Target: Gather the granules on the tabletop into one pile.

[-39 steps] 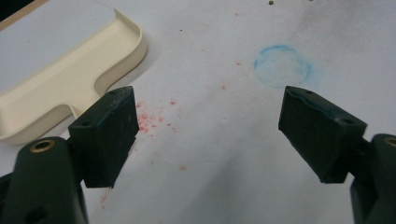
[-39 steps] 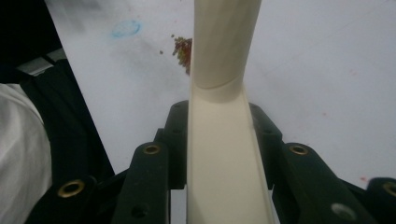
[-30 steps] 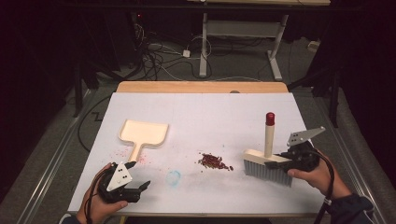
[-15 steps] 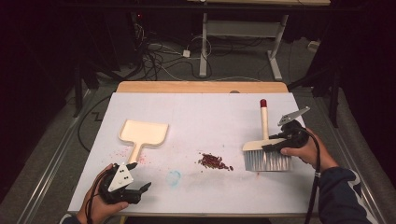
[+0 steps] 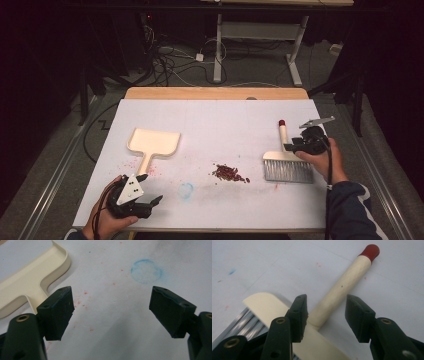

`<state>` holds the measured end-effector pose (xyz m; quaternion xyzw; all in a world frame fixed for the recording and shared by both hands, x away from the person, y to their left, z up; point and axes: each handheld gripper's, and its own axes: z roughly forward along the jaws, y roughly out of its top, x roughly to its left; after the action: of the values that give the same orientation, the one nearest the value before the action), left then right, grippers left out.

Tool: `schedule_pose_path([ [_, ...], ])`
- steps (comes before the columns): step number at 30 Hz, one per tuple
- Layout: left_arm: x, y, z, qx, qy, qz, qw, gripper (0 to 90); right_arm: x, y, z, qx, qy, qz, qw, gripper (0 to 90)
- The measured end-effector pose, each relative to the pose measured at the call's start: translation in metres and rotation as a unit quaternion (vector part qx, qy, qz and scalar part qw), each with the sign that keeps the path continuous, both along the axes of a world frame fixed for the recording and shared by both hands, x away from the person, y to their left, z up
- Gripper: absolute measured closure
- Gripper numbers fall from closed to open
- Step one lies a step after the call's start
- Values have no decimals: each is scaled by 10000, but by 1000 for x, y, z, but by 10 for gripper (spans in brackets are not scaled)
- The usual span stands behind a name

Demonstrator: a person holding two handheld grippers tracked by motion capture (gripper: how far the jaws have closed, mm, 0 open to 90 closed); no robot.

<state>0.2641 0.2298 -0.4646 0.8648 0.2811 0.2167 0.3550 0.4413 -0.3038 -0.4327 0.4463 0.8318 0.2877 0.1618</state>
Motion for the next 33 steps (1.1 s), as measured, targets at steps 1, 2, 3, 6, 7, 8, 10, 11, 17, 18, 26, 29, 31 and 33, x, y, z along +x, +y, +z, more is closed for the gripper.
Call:
schedule_pose_path([
  [1,0,0,0,33,-55,-13,10000,192,1,4,-2,-65,5,-64,10000,539],
  [2,0,0,0,34,-55,-15,10000,192,3,9,-6,-129,71,-147,9998,548],
  [3,0,0,0,10,3,-3,10000,192,5,12,-9,-209,89,-283,9993,549],
  [6,0,0,0,28,-49,-11,10000,192,11,16,-17,-254,268,-523,9980,534],
  [7,0,1,0,30,-54,-11,10000,192,13,17,-19,-230,289,-605,9975,527],
  [8,0,1,0,31,-55,-11,10000,192,14,18,-21,-211,348,-664,9970,528],
  [10,0,0,-1,11,15,-13,10000,192,15,21,-22,-269,302,-739,9964,541],
  [11,0,0,-1,18,14,-20,10000,192,15,23,-22,-340,266,-721,9965,553],
  [17,0,1,0,-14,-13,16,10000,192,13,27,-23,-346,183,-836,9957,572],
  [18,-1,1,0,3,-21,12,10000,192,13,27,-23,-335,176,-844,9957,572],
  [26,0,1,2,-6,-98,21,9999,192,9,26,-18,-240,-216,-991,9946,499],
  [29,0,1,2,-8,-110,31,9999,192,3,28,-6,-150,-617,-882,9941,490],
  [31,-1,1,2,19,-121,33,9999,192,-1,28,2,68,-842,-783,9933,472],
  [33,-1,1,2,7,-115,46,9999,192,-7,30,11,191,-1112,-712,9911,446],
])
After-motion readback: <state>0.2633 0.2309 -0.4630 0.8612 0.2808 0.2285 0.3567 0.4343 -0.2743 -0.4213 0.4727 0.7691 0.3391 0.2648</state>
